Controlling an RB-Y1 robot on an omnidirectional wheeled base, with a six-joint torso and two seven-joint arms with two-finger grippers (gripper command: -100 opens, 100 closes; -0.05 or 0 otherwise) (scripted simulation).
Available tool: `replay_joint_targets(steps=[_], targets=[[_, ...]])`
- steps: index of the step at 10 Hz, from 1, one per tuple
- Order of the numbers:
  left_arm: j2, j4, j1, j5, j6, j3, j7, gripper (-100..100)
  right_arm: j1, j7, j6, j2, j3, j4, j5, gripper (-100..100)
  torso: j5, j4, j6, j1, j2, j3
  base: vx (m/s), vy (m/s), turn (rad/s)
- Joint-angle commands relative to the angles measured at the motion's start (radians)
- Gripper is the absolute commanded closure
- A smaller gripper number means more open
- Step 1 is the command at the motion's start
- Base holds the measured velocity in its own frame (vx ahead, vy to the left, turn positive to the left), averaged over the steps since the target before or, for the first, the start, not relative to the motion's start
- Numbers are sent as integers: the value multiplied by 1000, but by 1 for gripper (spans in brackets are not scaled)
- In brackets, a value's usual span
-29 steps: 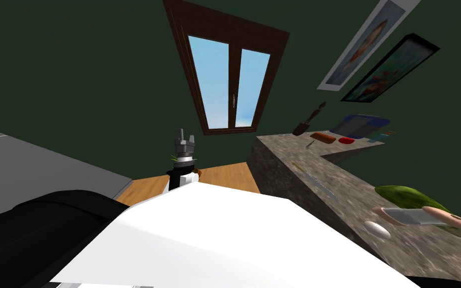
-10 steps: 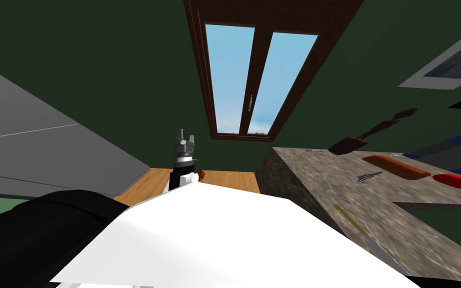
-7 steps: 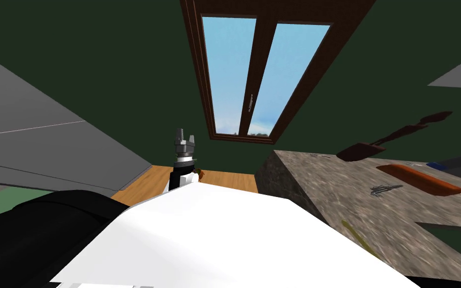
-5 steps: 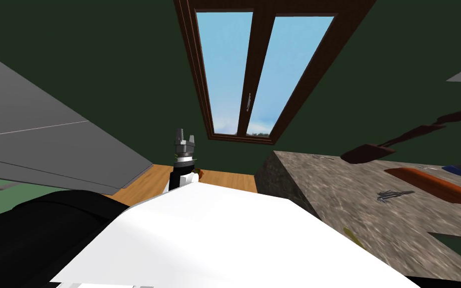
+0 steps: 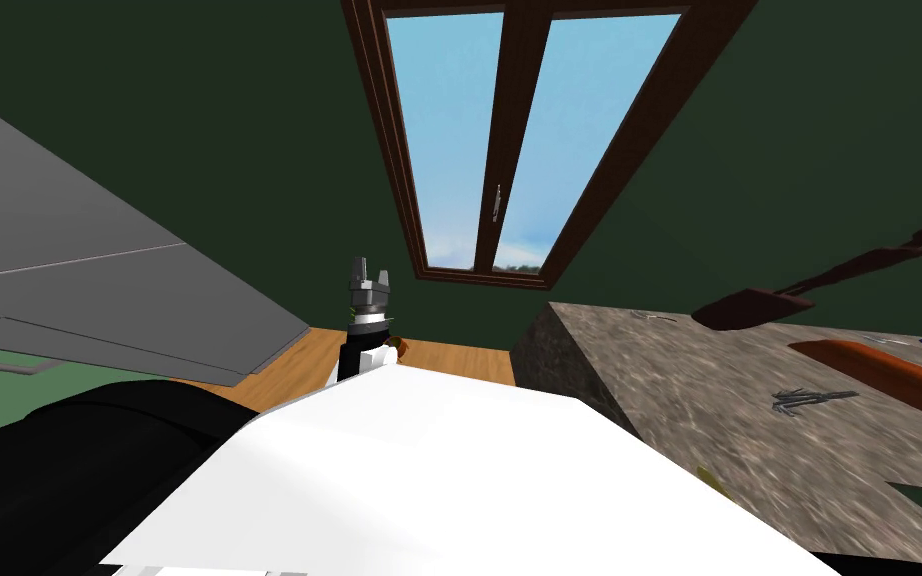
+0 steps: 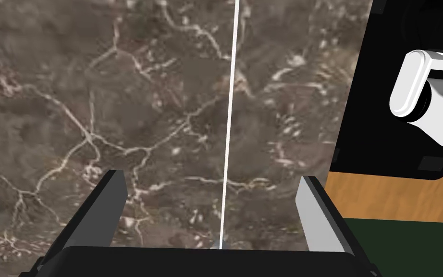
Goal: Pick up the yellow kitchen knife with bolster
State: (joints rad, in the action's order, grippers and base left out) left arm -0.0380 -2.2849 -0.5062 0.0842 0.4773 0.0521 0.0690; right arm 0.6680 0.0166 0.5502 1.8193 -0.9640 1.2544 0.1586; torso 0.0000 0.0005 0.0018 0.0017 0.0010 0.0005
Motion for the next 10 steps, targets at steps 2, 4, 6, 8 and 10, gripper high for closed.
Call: replay_joint_targets(steps=[2,4,6,8,10], targets=[[0,0,0,0,0,0,0,0,0,0,0,0,0,0,0,100,0,0,0,0,0,0,0,0,0],[0,0,0,0,0,0,0,0,1,0,6,0,-1,2,0,100,0,1,0,0,1,1,0,0,0],[0,0,0,0,0,0,0,0,1,0,7,0,-1,3,0,0,-1,1,0,0,1,1,0,0,0],[0,0,0,0,0,0,0,0,-3,7,9,50,-2,33,-14,100,0,1,0,1,2,1,-14,10,-57],[0,0,0,0,0,0,0,0,-2,6,11,56,-2,35,-18,100,0,1,0,2,2,2,-15,8,-12]])
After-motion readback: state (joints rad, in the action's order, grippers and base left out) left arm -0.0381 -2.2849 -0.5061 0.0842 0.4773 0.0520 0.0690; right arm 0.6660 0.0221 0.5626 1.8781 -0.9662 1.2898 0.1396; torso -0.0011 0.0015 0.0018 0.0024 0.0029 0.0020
